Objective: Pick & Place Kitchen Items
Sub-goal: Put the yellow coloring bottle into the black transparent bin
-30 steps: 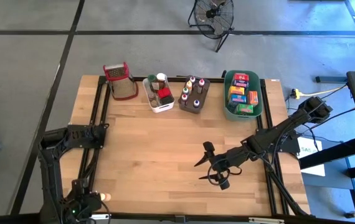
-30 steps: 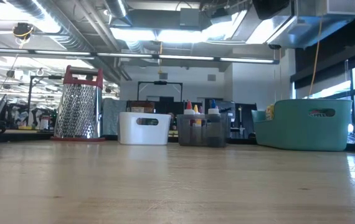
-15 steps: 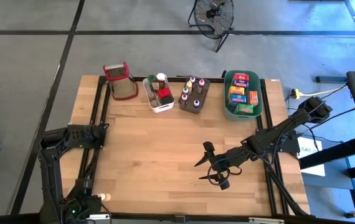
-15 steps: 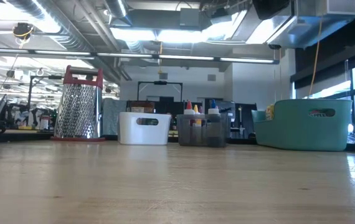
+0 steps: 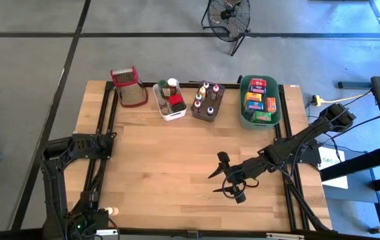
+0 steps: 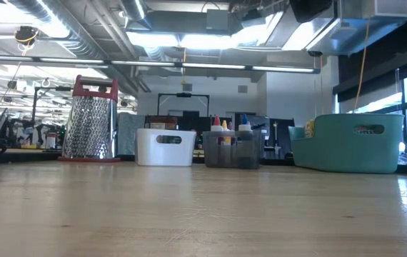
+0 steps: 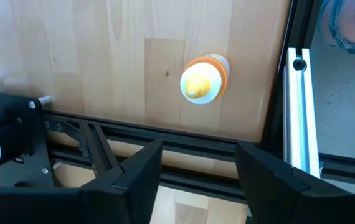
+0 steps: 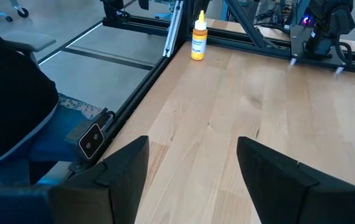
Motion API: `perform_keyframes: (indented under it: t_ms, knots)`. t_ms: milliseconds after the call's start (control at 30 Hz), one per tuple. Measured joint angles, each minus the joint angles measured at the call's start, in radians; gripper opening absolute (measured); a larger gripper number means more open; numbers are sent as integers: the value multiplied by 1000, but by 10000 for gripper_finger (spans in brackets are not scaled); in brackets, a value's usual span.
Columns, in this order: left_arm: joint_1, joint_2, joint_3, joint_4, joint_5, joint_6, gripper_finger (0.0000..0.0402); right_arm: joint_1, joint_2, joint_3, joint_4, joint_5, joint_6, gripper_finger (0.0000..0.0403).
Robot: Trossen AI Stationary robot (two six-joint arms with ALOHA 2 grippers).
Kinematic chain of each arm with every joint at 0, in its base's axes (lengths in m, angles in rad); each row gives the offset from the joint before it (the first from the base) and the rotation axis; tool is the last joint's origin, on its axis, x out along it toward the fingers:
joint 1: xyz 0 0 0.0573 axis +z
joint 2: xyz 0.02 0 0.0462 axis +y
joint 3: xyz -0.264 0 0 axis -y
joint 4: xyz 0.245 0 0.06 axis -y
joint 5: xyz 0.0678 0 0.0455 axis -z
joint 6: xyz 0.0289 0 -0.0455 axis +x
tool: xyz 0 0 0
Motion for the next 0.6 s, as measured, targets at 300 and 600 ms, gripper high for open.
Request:
perform_keyframes:
  t_ms: [300,600]
  knots:
    - [0,0,0,0,0,-6,252,-1,0,0,0,0,0,245]
    - [0,0,0,0,28,74,252,-3,0,0,10,0,8,245]
